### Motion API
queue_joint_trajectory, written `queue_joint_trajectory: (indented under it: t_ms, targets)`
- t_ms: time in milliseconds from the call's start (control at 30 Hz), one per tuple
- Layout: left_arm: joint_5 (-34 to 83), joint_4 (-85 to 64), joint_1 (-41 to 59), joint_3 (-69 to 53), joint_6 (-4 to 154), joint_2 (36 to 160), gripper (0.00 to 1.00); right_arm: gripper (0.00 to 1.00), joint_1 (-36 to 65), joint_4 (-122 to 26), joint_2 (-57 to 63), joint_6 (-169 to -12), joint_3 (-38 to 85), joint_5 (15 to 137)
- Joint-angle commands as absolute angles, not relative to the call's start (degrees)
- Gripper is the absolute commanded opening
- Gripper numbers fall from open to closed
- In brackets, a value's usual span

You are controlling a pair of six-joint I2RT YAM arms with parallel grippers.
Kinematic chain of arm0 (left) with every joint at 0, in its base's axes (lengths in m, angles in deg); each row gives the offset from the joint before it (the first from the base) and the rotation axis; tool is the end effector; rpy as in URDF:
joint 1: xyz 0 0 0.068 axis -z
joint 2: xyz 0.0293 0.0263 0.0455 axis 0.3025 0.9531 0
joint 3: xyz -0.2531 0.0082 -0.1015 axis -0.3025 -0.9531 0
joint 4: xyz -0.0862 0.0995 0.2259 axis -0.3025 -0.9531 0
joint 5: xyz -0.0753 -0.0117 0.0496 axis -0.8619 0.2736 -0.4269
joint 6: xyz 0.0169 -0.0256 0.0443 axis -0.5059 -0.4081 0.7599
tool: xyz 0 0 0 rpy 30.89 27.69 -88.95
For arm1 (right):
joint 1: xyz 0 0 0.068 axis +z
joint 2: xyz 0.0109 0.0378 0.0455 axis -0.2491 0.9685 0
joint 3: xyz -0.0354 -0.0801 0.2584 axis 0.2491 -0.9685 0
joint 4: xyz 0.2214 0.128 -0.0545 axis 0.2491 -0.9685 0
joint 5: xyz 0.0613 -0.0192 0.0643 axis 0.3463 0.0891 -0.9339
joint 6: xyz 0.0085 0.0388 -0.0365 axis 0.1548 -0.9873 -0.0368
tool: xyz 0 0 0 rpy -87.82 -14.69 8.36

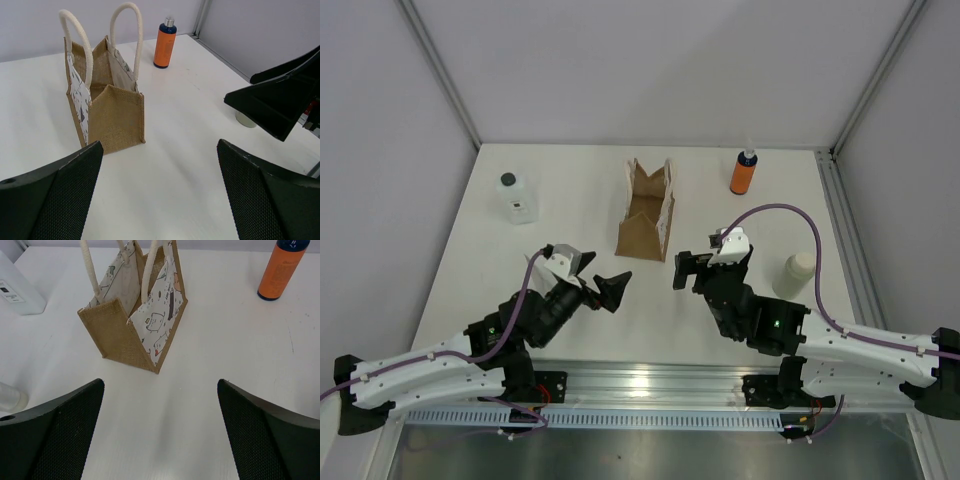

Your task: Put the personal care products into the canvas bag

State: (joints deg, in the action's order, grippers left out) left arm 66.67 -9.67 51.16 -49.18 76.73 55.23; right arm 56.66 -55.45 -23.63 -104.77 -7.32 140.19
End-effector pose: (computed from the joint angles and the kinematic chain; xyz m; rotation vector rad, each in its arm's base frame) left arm 0.0720 -0.1306 0.3105 0.3342 1.5522 -0.6252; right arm 0.0952 0.1868 0.3161 -0.1219 1.7480 0.2465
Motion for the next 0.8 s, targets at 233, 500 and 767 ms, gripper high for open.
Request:
queue_joint_trajectory:
  t_ms: [233,500,767]
  targets:
    - [67.27,-8.30,51.30,-49.03,77.37,53.81,0.99,1.00,54.22,-66.77,-20.41,-101.68,2.13,157.47]
    - [68.07,-7.60,51.38,-50.17,77.28,51.52,0.99,0.99,42.02,-101.52,-25.14,-129.55,8.77,154.08]
    - [69.47,-9.09,51.30,-48.77,77.37,53.72,0.99,1.00,18.23,-93.09,-31.83,-125.95,-2.50,136.34]
